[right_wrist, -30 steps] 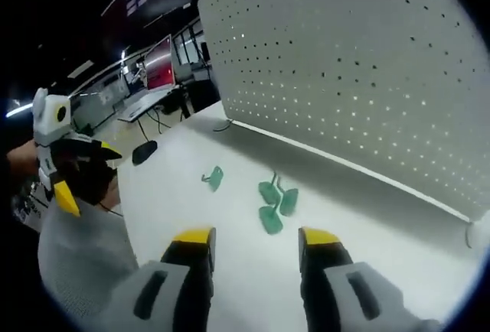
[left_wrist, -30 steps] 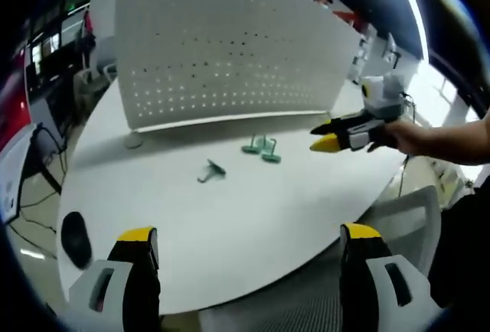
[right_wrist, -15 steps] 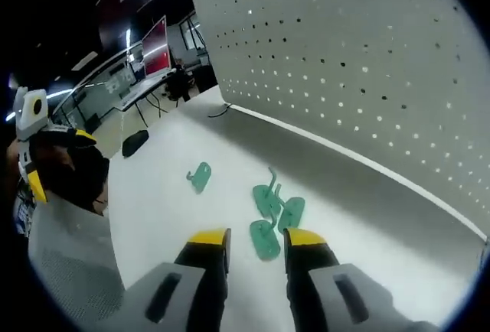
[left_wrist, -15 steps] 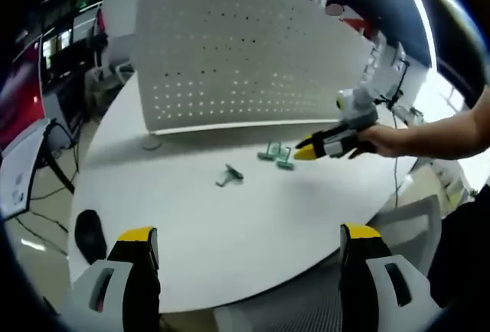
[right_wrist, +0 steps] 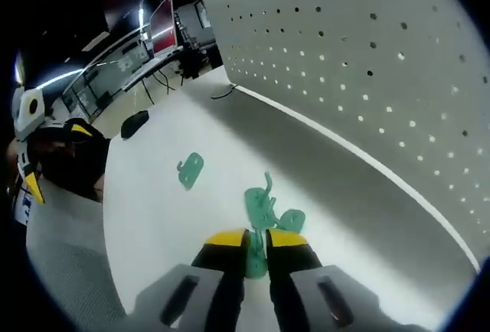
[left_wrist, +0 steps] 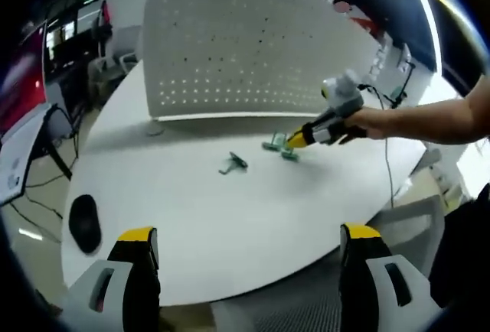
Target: Insert the hook assembly into the mounting plate slot until the hook locks in place.
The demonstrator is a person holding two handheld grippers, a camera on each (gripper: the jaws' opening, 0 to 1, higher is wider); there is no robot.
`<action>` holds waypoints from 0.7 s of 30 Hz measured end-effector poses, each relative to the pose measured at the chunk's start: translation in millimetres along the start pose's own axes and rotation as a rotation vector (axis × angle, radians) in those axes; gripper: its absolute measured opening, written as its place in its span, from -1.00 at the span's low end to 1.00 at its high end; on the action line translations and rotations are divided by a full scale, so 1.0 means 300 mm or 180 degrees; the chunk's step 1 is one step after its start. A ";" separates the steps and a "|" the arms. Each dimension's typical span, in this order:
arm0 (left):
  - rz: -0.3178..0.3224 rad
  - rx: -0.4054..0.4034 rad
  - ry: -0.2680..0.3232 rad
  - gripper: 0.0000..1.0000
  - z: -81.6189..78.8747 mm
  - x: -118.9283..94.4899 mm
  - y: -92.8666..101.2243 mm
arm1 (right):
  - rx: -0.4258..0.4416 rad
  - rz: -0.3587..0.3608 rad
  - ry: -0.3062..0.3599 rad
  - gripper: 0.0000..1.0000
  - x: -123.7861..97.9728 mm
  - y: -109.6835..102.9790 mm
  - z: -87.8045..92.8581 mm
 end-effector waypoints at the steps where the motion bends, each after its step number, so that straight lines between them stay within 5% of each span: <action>1: 0.0002 -0.0007 -0.0005 1.00 0.003 0.002 -0.001 | -0.0013 -0.0017 -0.0013 -0.94 0.001 -0.002 -0.004; 13: 0.0022 0.0014 0.0013 1.00 -0.018 0.007 0.008 | -0.0045 -0.0035 -0.0044 -1.00 0.003 -0.032 -0.009; 21: 0.0008 0.0057 0.0066 1.00 -0.040 -0.012 0.018 | 0.0028 -0.0052 0.0162 -1.00 -0.057 -0.065 -0.057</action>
Point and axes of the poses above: the point that each gripper's makers call its tool centre point, and the gripper's own axes: x roughly forward along the fingers, y roughly to its right, z roughly out of its underside, the point moved 1 cm from there along -x, roughly backward along the fingers, and after that the axes turned 7 degrees about -y, right-handed, at the moved point
